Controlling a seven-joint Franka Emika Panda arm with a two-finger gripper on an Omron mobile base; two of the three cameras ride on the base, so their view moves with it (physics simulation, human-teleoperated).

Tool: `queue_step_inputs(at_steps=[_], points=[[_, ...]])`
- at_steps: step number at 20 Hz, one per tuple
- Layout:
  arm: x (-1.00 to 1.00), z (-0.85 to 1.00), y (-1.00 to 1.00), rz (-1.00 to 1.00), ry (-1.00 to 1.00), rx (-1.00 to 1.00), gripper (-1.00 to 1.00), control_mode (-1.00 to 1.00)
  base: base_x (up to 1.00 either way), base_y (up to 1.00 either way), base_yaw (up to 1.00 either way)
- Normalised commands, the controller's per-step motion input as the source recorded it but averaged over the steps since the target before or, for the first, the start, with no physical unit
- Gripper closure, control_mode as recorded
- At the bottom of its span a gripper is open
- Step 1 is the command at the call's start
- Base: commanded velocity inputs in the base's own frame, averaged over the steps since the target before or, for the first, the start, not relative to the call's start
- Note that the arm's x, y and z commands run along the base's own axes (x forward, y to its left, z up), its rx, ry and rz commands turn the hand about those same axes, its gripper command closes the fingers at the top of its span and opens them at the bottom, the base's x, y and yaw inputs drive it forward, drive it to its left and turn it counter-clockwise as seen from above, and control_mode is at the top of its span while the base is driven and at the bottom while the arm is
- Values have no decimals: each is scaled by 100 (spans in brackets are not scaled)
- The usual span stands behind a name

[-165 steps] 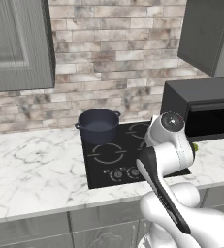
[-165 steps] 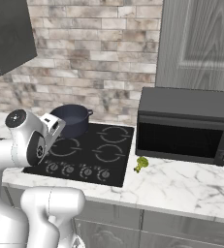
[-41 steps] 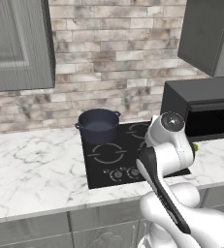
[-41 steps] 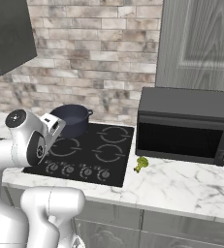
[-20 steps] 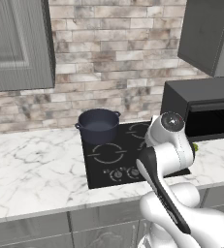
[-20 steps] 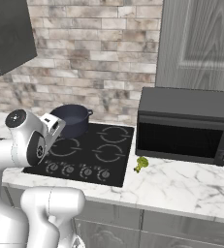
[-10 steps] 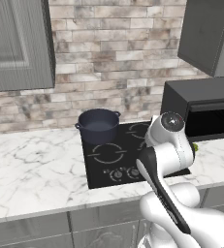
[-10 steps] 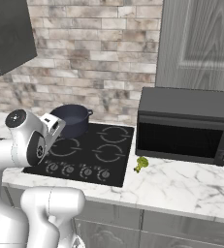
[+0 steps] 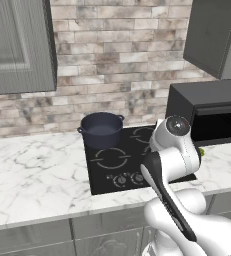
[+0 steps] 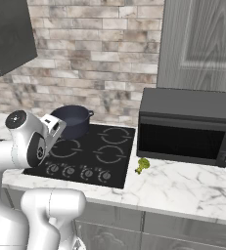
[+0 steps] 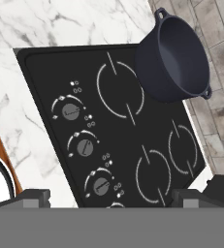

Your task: Turn on the burner for the pot on the stove. Wait thirty seconds for the pot to heat up. Then add the broccoli to the pot.

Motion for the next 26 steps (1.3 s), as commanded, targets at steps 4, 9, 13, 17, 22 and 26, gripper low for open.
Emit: queue_step_inputs(at_steps=[4,9,13,17,22,26], points=[[0,0,0,0,0,0,-100,-100,0,0,0],[0,0,0,0,0,0,-100,-100,0,0,0],[0,0,0,0,0,0,-100,-100,0,0,0],[0,0,0,0,0,0,-100,-100,0,0,0],[0,0,0,0,0,0,-100,-100,0,0,0],[0,0,0,0,0,0,-100,-100,0,0,0]])
